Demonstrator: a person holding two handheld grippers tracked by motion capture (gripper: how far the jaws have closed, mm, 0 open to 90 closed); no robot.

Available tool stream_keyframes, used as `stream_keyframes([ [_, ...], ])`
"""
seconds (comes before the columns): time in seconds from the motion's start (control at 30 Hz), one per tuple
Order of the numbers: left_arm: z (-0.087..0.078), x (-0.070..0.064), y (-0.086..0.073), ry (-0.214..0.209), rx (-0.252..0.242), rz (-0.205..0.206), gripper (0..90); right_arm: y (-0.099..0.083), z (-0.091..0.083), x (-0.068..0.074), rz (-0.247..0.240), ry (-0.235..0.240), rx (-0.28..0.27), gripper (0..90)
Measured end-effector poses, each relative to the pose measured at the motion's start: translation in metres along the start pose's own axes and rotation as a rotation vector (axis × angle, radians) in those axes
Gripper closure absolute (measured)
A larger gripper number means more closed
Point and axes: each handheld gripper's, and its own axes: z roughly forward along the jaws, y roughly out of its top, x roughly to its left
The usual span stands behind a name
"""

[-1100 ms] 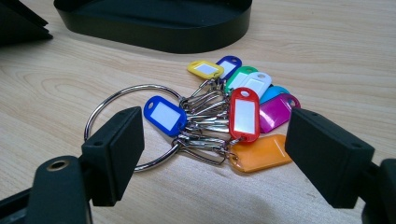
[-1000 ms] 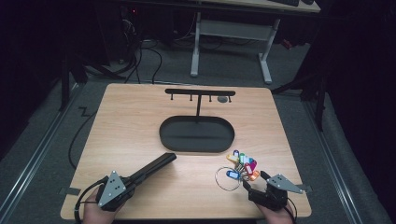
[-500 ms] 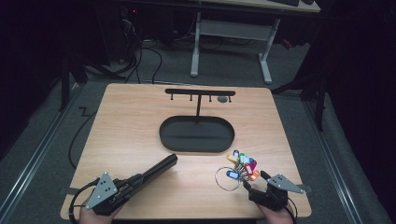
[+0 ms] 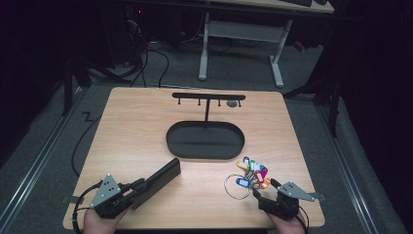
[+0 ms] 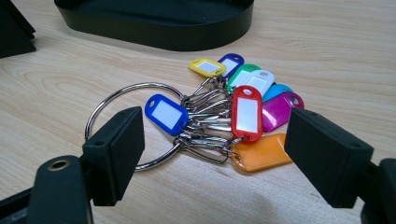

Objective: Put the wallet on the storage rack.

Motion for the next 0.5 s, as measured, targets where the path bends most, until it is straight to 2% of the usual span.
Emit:
stream_keyframes([
  [0.37, -0.009, 0.003, -0.002, 0.049, 0.011, -0.024, 79.9, 0.000, -0.002, -0.002, 0.007, -0.004, -0.008, 20.3],
  [0.5, -0.010, 0.003, -0.001, 0.067, 0.013, 0.006, 75.7, 0.000, -0.002, -0.002, 0.010, -0.005, -0.008, 20.3],
])
